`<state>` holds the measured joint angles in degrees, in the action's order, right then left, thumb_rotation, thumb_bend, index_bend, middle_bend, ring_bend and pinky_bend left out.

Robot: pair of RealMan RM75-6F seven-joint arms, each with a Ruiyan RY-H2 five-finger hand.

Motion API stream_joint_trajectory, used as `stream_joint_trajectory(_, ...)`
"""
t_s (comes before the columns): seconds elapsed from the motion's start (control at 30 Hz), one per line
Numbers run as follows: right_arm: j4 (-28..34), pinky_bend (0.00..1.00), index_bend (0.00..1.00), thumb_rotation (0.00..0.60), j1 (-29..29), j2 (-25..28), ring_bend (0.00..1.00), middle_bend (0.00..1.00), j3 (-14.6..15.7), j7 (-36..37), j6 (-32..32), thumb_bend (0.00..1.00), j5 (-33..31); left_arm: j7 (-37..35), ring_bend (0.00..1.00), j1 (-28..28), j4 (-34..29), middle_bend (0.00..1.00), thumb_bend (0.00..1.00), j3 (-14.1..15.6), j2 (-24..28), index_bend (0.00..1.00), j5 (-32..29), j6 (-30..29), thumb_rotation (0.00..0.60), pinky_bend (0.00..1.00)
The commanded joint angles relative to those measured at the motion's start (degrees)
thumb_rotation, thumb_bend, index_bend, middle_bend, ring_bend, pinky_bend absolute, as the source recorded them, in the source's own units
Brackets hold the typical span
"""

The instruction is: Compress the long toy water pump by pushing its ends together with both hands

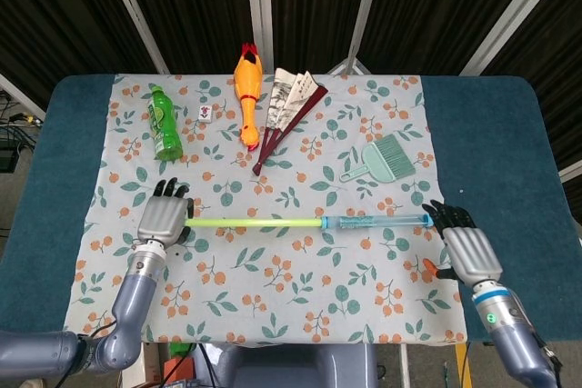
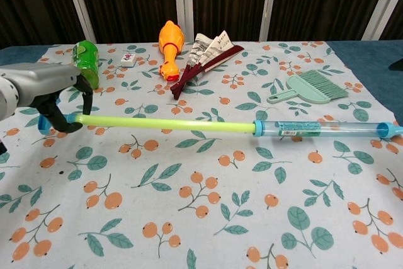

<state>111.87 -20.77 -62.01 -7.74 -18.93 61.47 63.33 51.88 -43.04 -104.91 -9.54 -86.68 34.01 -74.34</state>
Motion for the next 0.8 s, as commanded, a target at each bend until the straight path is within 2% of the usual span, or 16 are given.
stream_joint_trajectory(0.03,-2.6,0.0,0.0,0.6,-5.3,-5.9,0.0,0.0,-2.1,-7.8,-1.4,0.33,-7.5,0.1,0.0,-0.1,-0.3,0.17,0.51,0.4,0.5,0.59,0.0,0.3,0.6,0.05)
stream_joint_trajectory(0.13,-5.2,0.0,0.02,0.6,-7.9,-9.0,0.0,0.0,-2.8,-11.5,-1.0,0.33,-12.8,-0.1,0.0,-0.2,-0.2,0.17,0.51,0.6,0.9,0.59,-0.3,0.6,0.6,0.05)
stream_joint_trajectory(0.3,-9.8,0.0,0.15,0.6,-10.9,-12.9,0.0,0.0,-3.3,-15.4,0.0,0.33,-18.5,-0.1,0.0,-0.4,0.1,0.17,0.51,1.1,1.3,0.59,-0.4,1.0,0.6,0.05)
stream_joint_trajectory(0.43,-12.6,0.0,0.21,0.6,-12.5,-15.3,0.0,0.0,-3.9,-16.8,0.9,0.33,-22.2,-0.3,0.0,-0.6,0.0,0.17,0.51,1.1,1.9,0.59,-0.3,1.2,0.6,0.05)
stream_joint_trajectory(0.6,-15.0,0.0,0.31,0.6,-13.5,-17.1,0.0,0.0,-3.3,-17.9,1.6,0.33,-24.3,-0.5,0.0,-0.9,0.0,0.17,0.51,1.2,2.4,0.59,-0.5,1.4,0.6,0.05)
stream_joint_trajectory(0.8,-17.6,0.0,0.32,0.6,-14.2,-18.9,0.0,0.0,-2.4,-18.3,1.8,0.33,-25.1,-0.8,0.0,-1.0,0.0,0.17,0.51,1.5,2.8,0.59,-0.5,1.5,0.6,0.05)
